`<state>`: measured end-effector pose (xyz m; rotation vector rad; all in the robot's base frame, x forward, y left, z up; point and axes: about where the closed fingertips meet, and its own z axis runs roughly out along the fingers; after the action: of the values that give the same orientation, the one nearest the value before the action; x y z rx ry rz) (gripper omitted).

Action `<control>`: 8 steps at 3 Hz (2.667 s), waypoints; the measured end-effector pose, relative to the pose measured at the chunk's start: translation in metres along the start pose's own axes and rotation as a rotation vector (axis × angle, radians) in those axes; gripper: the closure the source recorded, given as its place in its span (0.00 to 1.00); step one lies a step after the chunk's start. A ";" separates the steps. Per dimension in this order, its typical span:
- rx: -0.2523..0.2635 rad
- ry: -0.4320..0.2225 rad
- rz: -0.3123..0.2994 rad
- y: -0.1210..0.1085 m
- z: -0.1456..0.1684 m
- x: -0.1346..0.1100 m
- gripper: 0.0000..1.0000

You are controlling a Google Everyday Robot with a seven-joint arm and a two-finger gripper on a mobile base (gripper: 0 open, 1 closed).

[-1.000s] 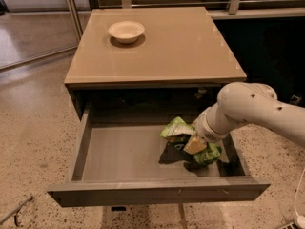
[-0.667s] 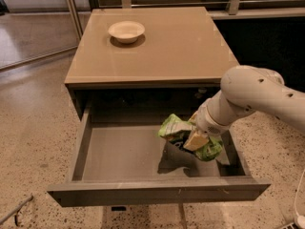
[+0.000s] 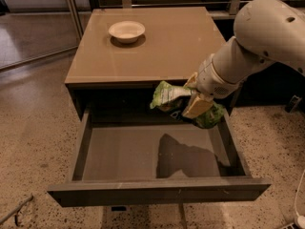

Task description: Pick green rice chip bag from top drawer and place on counter

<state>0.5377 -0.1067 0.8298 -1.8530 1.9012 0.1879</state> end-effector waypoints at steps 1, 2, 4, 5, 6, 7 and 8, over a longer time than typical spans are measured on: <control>0.001 0.000 0.000 0.000 0.000 0.000 1.00; 0.058 0.008 -0.037 -0.014 -0.021 -0.021 1.00; 0.195 0.007 -0.167 -0.086 -0.051 -0.065 1.00; 0.252 -0.027 -0.204 -0.129 -0.043 -0.072 1.00; 0.286 -0.078 -0.208 -0.167 -0.028 -0.071 1.00; 0.310 -0.133 -0.190 -0.198 -0.008 -0.064 1.00; 0.320 -0.160 -0.166 -0.223 0.014 -0.056 1.00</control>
Offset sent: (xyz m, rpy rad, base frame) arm 0.0209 0.0202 0.0768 -0.0363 -0.1686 0.0096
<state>0.7556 -0.0673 0.8921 -1.7111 1.5588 -0.0224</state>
